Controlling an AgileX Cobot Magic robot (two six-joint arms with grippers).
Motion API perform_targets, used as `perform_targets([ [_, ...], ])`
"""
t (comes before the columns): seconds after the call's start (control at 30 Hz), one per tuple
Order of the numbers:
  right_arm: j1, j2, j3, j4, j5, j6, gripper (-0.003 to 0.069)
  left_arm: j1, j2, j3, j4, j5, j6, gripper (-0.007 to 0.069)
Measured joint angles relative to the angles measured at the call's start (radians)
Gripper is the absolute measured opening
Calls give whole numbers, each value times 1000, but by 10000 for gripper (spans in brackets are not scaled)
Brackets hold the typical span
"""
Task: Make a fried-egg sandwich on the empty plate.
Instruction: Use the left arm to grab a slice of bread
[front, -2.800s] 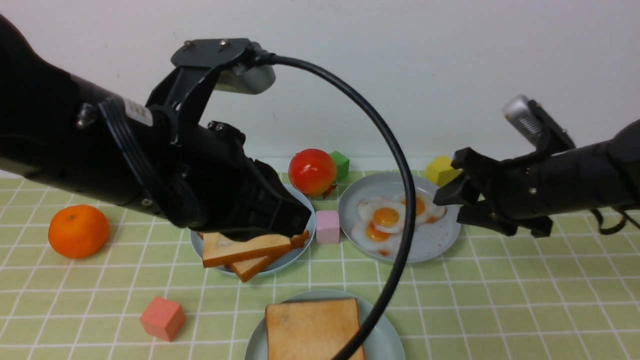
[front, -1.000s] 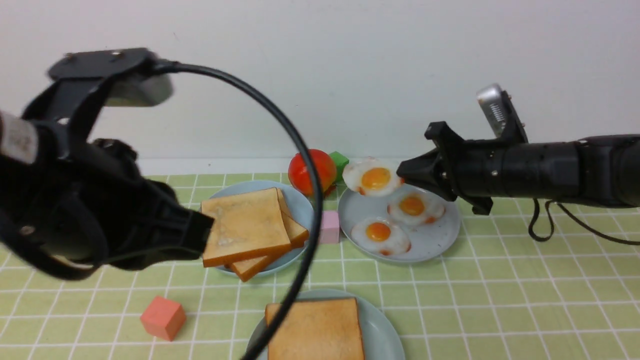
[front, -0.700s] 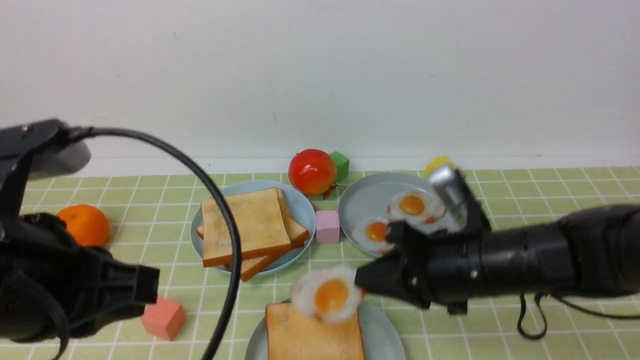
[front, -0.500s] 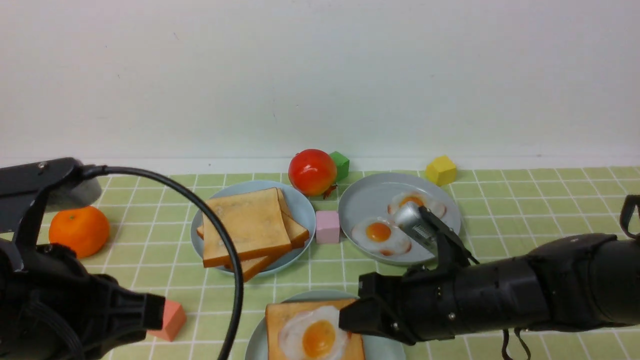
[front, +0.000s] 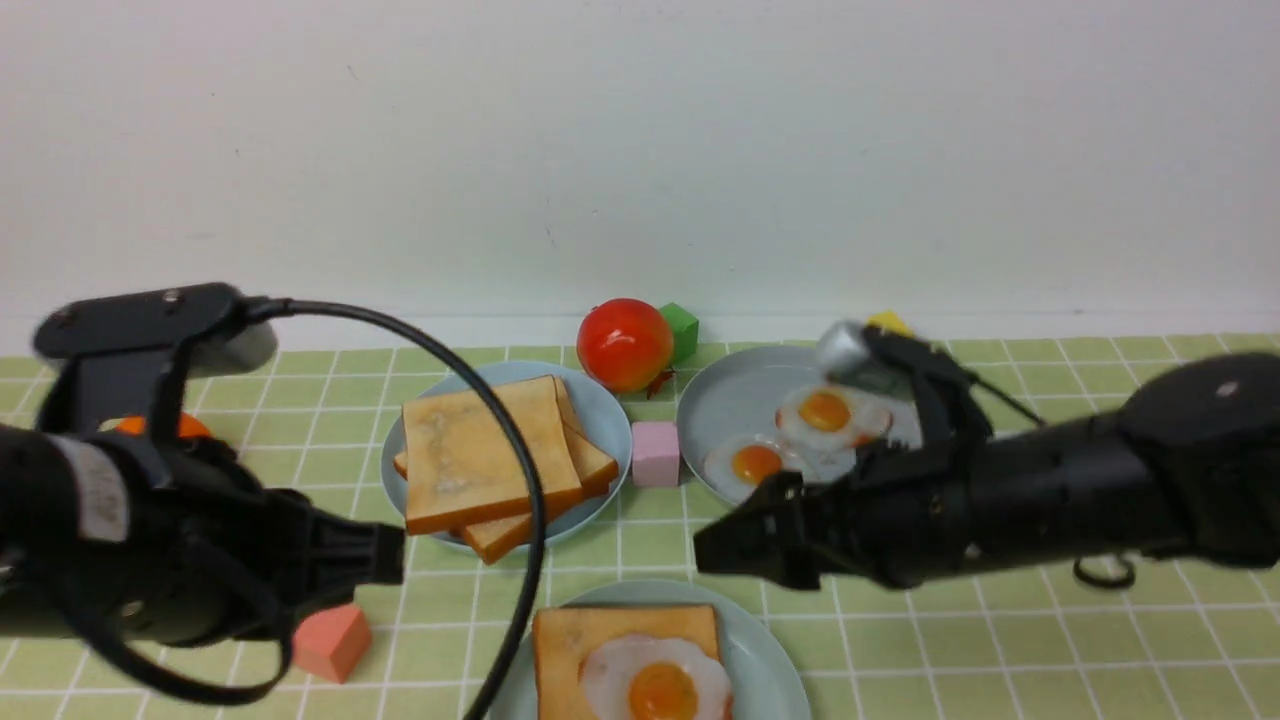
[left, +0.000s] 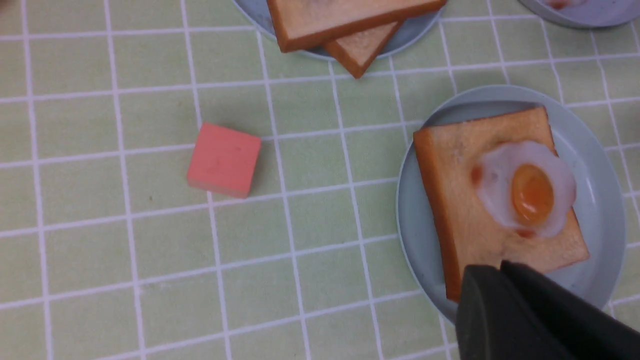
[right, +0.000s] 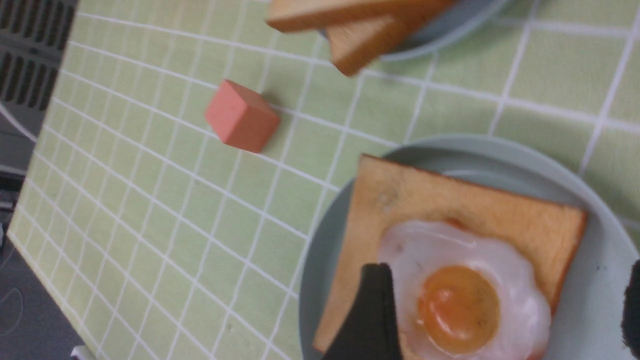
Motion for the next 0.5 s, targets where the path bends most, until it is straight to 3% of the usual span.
perform_targets([
  [0.17,-11,-145,-246,-707,259,507,638,18,228,-51,-17,-35,-11,39],
  [0.3,3,-264,-313,-1101,363,821,567,111,358,-149,-144,11,85,39],
  [0.4,22,-387,-282,-1217,373,921,472,226,430,-214,-308,18,175,51],
  [0.5,49,-484,-219,-1207,349,917,327,315,478,-259,-410,27,246,84],
])
